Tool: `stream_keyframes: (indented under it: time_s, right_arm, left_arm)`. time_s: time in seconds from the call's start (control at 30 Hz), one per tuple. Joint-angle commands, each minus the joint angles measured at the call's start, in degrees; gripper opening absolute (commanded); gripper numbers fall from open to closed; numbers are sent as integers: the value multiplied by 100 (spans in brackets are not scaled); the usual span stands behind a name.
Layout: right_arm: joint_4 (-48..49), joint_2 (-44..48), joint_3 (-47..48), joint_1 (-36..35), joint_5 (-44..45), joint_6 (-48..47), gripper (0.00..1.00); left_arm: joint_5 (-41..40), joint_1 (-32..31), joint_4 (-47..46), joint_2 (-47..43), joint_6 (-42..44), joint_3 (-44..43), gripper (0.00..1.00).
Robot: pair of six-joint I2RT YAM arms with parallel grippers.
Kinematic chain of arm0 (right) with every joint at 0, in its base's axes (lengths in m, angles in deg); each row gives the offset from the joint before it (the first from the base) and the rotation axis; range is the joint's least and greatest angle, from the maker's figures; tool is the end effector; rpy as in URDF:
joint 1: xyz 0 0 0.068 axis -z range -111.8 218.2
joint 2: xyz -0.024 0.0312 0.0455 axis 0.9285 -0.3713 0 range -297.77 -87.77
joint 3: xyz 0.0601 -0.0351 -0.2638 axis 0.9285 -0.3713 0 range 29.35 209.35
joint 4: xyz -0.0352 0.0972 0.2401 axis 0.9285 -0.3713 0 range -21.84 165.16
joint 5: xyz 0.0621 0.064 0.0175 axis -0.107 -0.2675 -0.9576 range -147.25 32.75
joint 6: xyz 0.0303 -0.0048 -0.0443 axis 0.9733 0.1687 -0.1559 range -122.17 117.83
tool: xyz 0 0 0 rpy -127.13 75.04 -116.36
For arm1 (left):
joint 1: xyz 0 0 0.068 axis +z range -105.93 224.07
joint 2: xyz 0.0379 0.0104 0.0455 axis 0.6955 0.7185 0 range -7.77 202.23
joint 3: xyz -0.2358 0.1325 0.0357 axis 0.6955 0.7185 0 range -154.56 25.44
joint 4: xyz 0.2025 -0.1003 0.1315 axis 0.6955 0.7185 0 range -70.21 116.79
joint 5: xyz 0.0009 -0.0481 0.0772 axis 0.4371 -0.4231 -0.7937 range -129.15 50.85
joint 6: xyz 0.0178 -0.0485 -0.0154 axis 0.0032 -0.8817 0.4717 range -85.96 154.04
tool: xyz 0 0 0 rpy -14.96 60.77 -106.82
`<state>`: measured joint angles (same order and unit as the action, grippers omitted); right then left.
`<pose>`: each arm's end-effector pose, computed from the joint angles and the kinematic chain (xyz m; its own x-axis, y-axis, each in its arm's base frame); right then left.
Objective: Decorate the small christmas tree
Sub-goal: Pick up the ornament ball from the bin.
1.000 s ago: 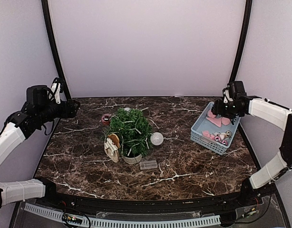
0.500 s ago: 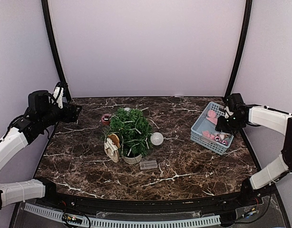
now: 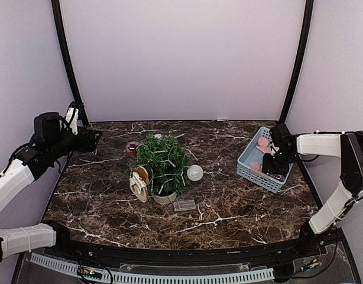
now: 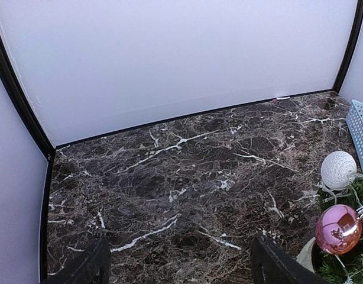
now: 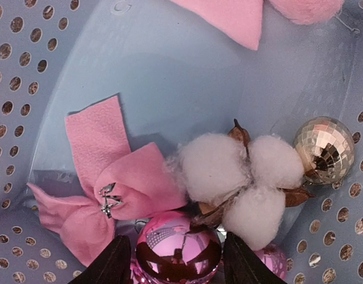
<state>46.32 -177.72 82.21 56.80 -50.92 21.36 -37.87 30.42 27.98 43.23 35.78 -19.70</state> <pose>0.2910 0.0546 0.1778 -0.8815 0.2271 -0.4141 0.2177 0.9735 0.0704 0.2039 -0.0505 0.3267 -0.2279 0.0865 -0.9698 0.2640 0.9642 0.0240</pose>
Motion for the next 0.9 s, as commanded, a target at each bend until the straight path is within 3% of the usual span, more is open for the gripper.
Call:
stream_keyframes:
  time_s: [0.0, 0.2, 0.4, 0.67, 0.87]
  right_arm:
    - [226, -190, -60, -62, 319, 126, 57]
    - [454, -377, 22, -99, 321, 155, 57]
    - [458, -371, 90, -96, 317, 111, 50]
    - [46, 282, 417, -99, 353, 59, 46]
    - [-349, 1158, 1023, -93, 279, -181, 47]
  left_arm:
    - [95, 29, -207, -128, -16, 72, 84]
    - [107, 29, -213, -119, -9, 74, 84]
    - [106, 29, -212, -130, 16, 76, 84]
    - [218, 28, -315, -258, -19, 75, 84]
    - [950, 10, -486, -358, -236, -194, 79]
